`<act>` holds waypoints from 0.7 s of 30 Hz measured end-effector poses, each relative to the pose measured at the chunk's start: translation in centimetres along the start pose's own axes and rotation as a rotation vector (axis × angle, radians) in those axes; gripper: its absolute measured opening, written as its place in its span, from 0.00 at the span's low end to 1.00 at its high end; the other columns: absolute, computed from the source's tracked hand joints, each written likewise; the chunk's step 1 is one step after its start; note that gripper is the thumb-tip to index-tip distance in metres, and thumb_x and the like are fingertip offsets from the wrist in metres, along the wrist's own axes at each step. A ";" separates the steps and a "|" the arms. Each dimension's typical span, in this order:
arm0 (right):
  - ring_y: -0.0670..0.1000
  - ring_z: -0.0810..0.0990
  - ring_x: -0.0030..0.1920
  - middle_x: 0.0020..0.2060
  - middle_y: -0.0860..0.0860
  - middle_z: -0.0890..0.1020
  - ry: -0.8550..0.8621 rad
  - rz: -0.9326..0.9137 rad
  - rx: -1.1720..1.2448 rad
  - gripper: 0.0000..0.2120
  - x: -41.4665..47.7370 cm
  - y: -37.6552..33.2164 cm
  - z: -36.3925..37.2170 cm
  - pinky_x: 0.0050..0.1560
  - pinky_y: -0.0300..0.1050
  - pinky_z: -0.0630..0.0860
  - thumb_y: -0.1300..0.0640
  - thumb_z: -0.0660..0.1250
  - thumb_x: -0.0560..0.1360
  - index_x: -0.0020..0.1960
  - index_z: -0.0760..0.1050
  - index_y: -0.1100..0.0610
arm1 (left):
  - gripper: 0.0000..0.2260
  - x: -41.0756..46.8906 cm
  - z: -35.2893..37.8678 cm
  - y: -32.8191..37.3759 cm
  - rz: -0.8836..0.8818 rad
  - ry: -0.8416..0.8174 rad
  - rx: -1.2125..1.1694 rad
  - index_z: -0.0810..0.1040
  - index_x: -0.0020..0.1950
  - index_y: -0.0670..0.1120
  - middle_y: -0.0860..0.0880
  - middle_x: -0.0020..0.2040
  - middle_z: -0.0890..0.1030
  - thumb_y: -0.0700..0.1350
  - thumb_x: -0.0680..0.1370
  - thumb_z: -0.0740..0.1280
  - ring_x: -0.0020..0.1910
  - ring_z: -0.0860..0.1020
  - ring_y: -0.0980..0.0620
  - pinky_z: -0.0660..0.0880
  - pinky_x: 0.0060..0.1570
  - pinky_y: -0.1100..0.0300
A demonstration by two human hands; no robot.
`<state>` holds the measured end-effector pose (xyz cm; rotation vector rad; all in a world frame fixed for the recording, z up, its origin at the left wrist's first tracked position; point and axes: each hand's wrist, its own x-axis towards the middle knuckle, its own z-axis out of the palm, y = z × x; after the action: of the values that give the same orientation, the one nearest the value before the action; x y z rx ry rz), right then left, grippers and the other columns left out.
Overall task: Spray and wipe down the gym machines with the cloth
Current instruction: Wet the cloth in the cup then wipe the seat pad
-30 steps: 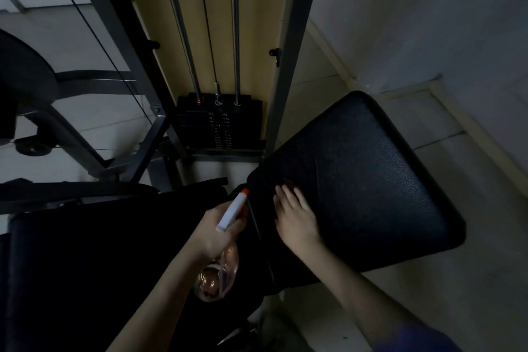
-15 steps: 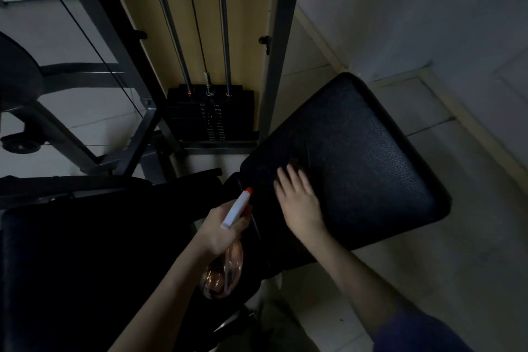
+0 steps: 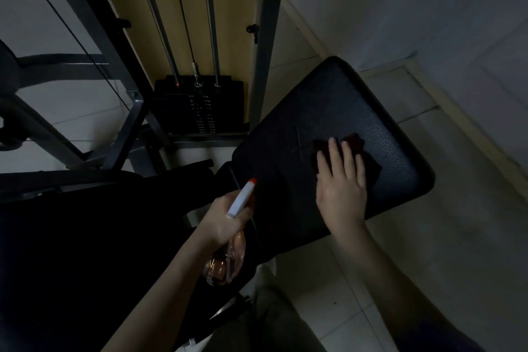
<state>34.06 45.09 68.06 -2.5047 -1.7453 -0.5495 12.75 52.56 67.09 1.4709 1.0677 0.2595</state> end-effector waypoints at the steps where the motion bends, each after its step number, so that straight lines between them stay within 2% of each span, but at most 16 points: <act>1: 0.59 0.62 0.70 0.70 0.59 0.68 -0.026 -0.028 -0.003 0.23 -0.9 -0.7 0.8 0.70 0.55 0.54 0.62 0.69 0.71 0.66 0.73 0.59 | 0.11 -0.1 0.1 -0.1 -0.007 -0.014 0.016 0.75 0.53 0.51 0.38 0.45 0.80 0.36 0.77 0.65 0.42 0.78 0.41 0.76 0.44 0.51; 2: 0.59 0.63 0.70 0.69 0.59 0.69 -0.073 -0.099 -0.003 0.25 -2.1 -1.2 1.6 0.70 0.55 0.55 0.62 0.71 0.69 0.65 0.73 0.60 | 0.10 -0.2 0.2 -0.1 -0.004 -0.028 0.033 0.75 0.54 0.50 0.37 0.46 0.80 0.37 0.77 0.65 0.44 0.79 0.41 0.76 0.45 0.51; 4: 0.59 0.68 0.68 0.67 0.59 0.72 -0.194 -0.268 -0.004 0.29 -5.3 -1.7 2.8 0.69 0.55 0.60 0.62 0.75 0.63 0.63 0.75 0.59 | 0.05 -0.4 0.4 -0.1 0.003 -0.051 0.072 0.75 0.49 0.45 0.39 0.41 0.79 0.40 0.75 0.66 0.39 0.78 0.44 0.75 0.42 0.49; 6: 0.58 0.72 0.66 0.65 0.58 0.74 -0.263 -0.346 0.008 0.30 -7.6 -1.1 2.8 0.68 0.54 0.65 0.62 0.77 0.59 0.61 0.77 0.59 | 0.09 -0.4 0.6 0.0 -0.008 -0.058 0.060 0.77 0.51 0.41 0.46 0.37 0.77 0.42 0.73 0.66 0.35 0.75 0.49 0.73 0.38 0.52; 9: 0.57 0.69 0.67 0.66 0.58 0.74 -0.252 -0.328 0.006 0.28 -9.0 0.7 1.9 0.68 0.53 0.62 0.64 0.73 0.62 0.62 0.77 0.59 | 0.07 -0.5 0.5 0.1 0.015 -0.079 0.095 0.76 0.54 0.42 0.45 0.41 0.77 0.37 0.76 0.65 0.39 0.76 0.48 0.71 0.40 0.60; 11: 0.57 0.67 0.67 0.66 0.58 0.73 -0.153 -0.321 -0.015 0.22 -8.9 2.7 0.9 0.67 0.53 0.60 0.63 0.63 0.68 0.62 0.77 0.60 | 0.05 -0.5 0.5 0.0 0.038 -0.082 0.117 0.76 0.52 0.43 0.40 0.43 0.79 0.37 0.77 0.64 0.42 0.77 0.44 0.72 0.41 0.61; 13: 0.58 0.66 0.67 0.66 0.60 0.73 -0.081 -0.292 -0.032 0.22 -7.9 4.7 -0.6 0.67 0.55 0.60 0.61 0.57 0.71 0.62 0.76 0.61 | 0.06 -0.8 0.4 -0.2 0.050 -0.079 0.112 0.74 0.49 0.45 0.40 0.44 0.79 0.36 0.76 0.65 0.41 0.77 0.45 0.73 0.41 0.60; 15: 0.60 0.67 0.67 0.66 0.61 0.73 -0.027 -0.203 -0.044 0.20 -6.8 5.2 -1.4 0.67 0.56 0.60 0.61 0.58 0.72 0.63 0.75 0.62 | 0.09 -1.0 0.4 -0.4 0.040 -0.077 0.098 0.74 0.52 0.49 0.43 0.43 0.79 0.36 0.76 0.65 0.40 0.77 0.47 0.74 0.41 0.58; 18: 0.61 0.67 0.68 0.67 0.61 0.71 -0.007 -0.076 -0.035 0.22 -5.8 2.2 0.3 0.69 0.57 0.58 0.62 0.58 0.73 0.66 0.70 0.62 | 0.09 -1.5 0.3 -0.9 0.012 -0.076 0.094 0.74 0.53 0.48 0.41 0.46 0.80 0.37 0.76 0.65 0.42 0.79 0.44 0.76 0.43 0.54; 21: 0.61 0.70 0.67 0.67 0.62 0.71 -0.168 -0.248 -0.023 0.28 -7.1 -2.3 3.6 0.69 0.55 0.61 0.63 0.67 0.67 0.68 0.69 0.63 | 0.04 -2.0 0.3 -1.5 0.012 -0.053 0.103 0.77 0.48 0.41 0.41 0.42 0.80 0.35 0.76 0.65 0.39 0.79 0.43 0.76 0.41 0.50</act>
<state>30.77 40.32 62.08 -2.4271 -2.1405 -0.3805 11.17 50.71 66.52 1.5680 1.0424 0.1752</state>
